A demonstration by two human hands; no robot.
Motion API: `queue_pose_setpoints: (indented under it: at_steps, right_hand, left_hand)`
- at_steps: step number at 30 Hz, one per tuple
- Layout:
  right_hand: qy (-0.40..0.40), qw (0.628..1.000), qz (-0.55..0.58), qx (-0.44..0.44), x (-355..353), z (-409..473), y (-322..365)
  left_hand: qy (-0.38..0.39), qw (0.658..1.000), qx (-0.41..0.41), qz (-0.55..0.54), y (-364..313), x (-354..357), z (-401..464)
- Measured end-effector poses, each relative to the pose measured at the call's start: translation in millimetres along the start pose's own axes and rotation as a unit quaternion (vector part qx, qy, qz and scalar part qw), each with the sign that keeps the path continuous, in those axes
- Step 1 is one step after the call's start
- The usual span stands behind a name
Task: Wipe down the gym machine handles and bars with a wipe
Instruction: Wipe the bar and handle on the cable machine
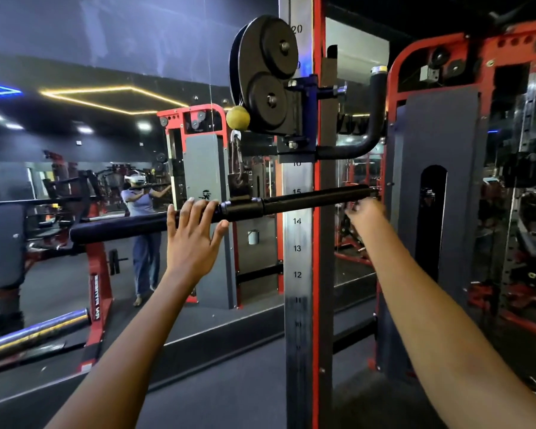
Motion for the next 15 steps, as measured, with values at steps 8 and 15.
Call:
queue_pose_setpoints:
  at_steps: [8, 15]
  right_hand:
    - [-0.062, 0.941, 0.305, 0.13, 3.8, -28.3, 39.6]
    - [-0.038, 0.959, 0.266, 0.097, 21.4, -35.0, 39.1]
  left_hand:
    - [0.001, 0.999, 0.005, -0.036, -14.7, -7.0, -9.8]
    - [0.001, 0.999, -0.003, -0.046, -34.0, -7.6, -17.6]
Point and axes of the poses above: each hand's wrist, its own z-axis towards the middle knuckle, its own x-axis out of the palm, y = z × x, the point moved 6 cm from there along z, towards the middle knuckle, and after that the axes turned 2 degrees about -x, right-handed, at the moved point
